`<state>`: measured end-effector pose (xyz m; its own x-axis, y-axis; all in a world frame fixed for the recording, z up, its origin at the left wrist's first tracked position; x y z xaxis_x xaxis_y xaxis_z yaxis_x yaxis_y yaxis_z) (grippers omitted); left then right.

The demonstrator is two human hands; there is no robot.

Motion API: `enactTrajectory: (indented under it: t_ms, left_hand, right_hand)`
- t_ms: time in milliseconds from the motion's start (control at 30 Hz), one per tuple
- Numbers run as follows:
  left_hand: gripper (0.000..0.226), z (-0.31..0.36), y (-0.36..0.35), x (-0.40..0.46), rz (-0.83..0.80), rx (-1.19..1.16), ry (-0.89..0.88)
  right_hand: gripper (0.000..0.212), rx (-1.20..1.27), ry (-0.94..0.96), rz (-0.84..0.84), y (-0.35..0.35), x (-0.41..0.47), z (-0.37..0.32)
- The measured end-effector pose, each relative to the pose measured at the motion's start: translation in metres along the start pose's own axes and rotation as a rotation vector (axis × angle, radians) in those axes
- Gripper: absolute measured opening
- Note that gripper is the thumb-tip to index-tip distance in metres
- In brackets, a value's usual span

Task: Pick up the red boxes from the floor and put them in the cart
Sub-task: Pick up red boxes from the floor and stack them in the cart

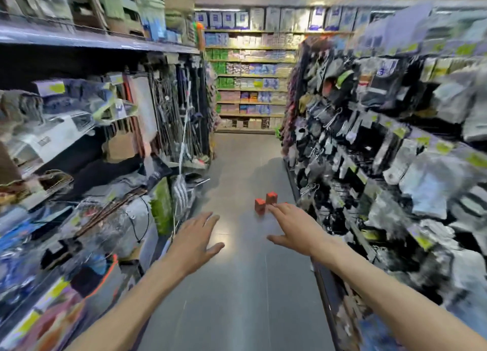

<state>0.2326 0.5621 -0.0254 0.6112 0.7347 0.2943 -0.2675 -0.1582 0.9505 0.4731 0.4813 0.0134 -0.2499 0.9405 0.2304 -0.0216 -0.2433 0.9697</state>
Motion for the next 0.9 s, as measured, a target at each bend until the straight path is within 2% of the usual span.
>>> enactTrajectory:
  t_ms: [100,233,367,467,667,900]
  left_hand:
    - [0.072,-0.018,-0.027,0.062,-0.022,0.014,-0.010]
    - [0.078,-0.058,-0.070,0.152,-0.034,0.014,-0.016]
    - [0.073,-0.104,-0.098,0.253,-0.052,0.011,-0.029]
    - [0.074,-0.137,-0.111,0.340,-0.047,0.022,-0.051]
    - [0.073,-0.169,-0.150,0.499,-0.071,-0.021,-0.080]
    - [0.079,-0.202,-0.241,0.677,-0.144,-0.003,-0.122]
  right_hand:
    - [0.079,0.002,-0.028,-0.004,-0.022,0.041,0.050]
    - [0.064,0.026,-0.046,-0.016,-0.054,0.111,0.111]
    - [0.069,0.001,-0.060,-0.040,-0.080,0.198,0.175]
    - [0.061,-0.001,-0.091,-0.023,-0.088,0.263,0.226]
    - [0.084,-0.021,-0.146,-0.051,-0.127,0.372,0.330]
    - [0.086,0.025,-0.185,-0.090,-0.199,0.484,0.468]
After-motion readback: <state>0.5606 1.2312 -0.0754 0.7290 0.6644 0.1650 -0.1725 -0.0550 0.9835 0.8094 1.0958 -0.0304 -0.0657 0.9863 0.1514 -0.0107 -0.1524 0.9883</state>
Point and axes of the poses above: each hand's wrist, its own x-axis towards the middle knuckle, its own y-axis out of the back of the hand, z = x × y, the point moved 5 cm from there along x, towards the middle knuckle, and after that the axes turned 5 degrees about y, right-handed, at the moved point
